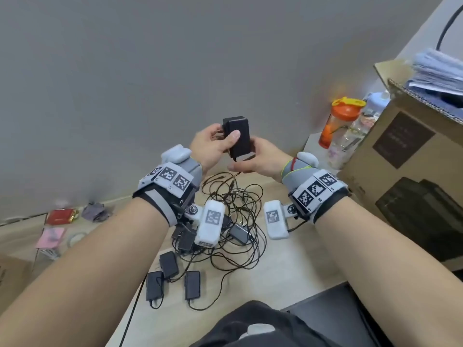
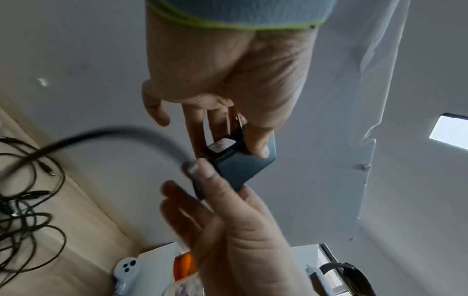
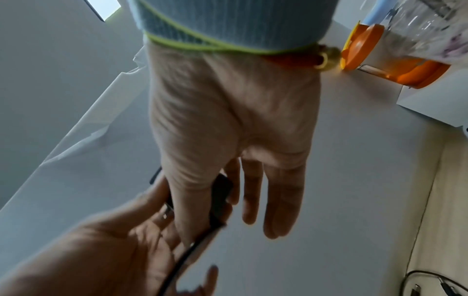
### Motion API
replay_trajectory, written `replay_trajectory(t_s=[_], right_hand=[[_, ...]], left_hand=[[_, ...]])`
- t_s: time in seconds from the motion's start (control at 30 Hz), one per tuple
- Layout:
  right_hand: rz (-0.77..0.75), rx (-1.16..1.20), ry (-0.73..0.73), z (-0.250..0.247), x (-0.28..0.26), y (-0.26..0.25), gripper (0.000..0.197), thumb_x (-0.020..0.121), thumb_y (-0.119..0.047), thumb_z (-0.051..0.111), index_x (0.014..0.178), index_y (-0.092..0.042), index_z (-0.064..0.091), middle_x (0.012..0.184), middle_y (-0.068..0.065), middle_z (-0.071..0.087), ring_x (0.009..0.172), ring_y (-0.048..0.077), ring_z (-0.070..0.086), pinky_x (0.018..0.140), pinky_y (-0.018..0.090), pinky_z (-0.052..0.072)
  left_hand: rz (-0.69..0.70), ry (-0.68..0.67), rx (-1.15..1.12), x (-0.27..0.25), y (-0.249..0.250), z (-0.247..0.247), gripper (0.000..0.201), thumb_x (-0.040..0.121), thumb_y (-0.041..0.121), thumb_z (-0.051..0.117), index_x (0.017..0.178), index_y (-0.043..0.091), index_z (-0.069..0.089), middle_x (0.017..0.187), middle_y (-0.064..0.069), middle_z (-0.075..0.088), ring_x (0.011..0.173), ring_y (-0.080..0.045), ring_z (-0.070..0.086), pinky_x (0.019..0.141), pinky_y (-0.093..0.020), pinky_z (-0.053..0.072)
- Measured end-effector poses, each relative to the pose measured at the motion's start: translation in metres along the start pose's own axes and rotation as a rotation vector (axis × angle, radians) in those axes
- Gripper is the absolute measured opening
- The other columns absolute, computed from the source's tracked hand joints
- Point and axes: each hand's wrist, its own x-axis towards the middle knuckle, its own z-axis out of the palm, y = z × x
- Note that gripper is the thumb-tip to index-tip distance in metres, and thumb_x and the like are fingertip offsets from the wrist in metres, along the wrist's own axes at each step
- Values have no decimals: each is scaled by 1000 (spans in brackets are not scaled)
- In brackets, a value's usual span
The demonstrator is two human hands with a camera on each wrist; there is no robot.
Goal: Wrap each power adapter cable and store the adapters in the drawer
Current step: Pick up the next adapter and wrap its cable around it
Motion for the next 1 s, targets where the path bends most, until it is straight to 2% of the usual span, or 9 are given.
replay_trajectory(t_s=[0.17, 0.23, 0.33, 0.43, 0.5, 0.63, 0.73, 0.83, 1.0], right_hand=[[29, 56, -44, 0, 0, 2, 18, 94, -11, 64, 102, 5, 68, 81, 8, 70, 74, 17, 62, 76, 27, 53], [61, 33, -46, -4, 0, 7, 19, 98, -16, 58, 99, -2, 70, 66, 4, 66, 62, 14, 61, 66, 23, 54], [82, -150, 34, -15, -1, 13, 20, 96, -28, 62, 85, -15, 74, 42, -10, 43, 39, 9, 37, 47, 23, 35], [52, -98, 50, -24, 0, 9, 4, 86, -21, 73, 82, -19, 71, 50, -13, 43, 42, 5, 30, 46, 21, 27], [29, 42, -10, -26, 4, 2, 11, 81, -17, 72, 90, -20, 69, 60, -6, 38, 48, 8, 30, 48, 22, 21], [96, 299, -71, -24, 14, -13, 22, 83, -42, 64, 76, -23, 54, 59, -5, 32, 52, 11, 18, 53, 29, 9], [33, 180, -65, -21, 15, -14, 32, 98, -47, 52, 81, -21, 60, 60, -6, 25, 51, 10, 18, 48, 23, 13], [27, 146, -43, -16, 17, -13, 34, 98, -48, 50, 90, -17, 61, 58, -9, 23, 50, 10, 17, 45, 21, 16], [-3, 123, 88, -8, 26, -10, 36, 99, -50, 48, 92, -16, 58, 51, -16, 28, 45, 7, 21, 44, 22, 21]], left_hand=[[-56, -31, -166, 7, 18, 0, 26, 94, 32, 64, 113, 16, 60, 107, -7, 70, 92, -28, 71, 71, -34, 58], [-103, -39, -238, 9, 24, -3, 29, 95, 33, 62, 117, 14, 59, 103, -7, 71, 83, -27, 73, 72, -37, 59], [-156, -59, -241, 13, 27, -11, 26, 92, 34, 66, 108, 14, 61, 98, -11, 70, 78, -29, 71, 67, -37, 59], [-172, -94, -135, 16, 23, -16, 28, 88, 34, 71, 101, 10, 65, 86, -11, 68, 70, -27, 66, 57, -29, 54], [-176, -128, -40, 17, 18, -18, 29, 87, 33, 73, 102, 8, 68, 83, -8, 67, 66, -21, 64, 52, -26, 52], [-206, -259, 98, 16, 15, -18, 23, 85, 33, 74, 98, 14, 71, 79, -6, 65, 64, -19, 58, 47, -23, 47], [-199, -221, 186, 19, 16, -17, 15, 83, 33, 73, 84, 18, 70, 69, -1, 59, 53, -14, 51, 41, -19, 38], [-150, -116, 225, 24, 13, -20, 30, 73, 41, 75, 86, 14, 72, 71, 0, 58, 57, -13, 48, 42, -19, 35], [-212, -114, 89, 26, 6, -22, 33, 84, 45, 71, 92, 13, 69, 76, -1, 59, 63, -13, 55, 56, -21, 48]])
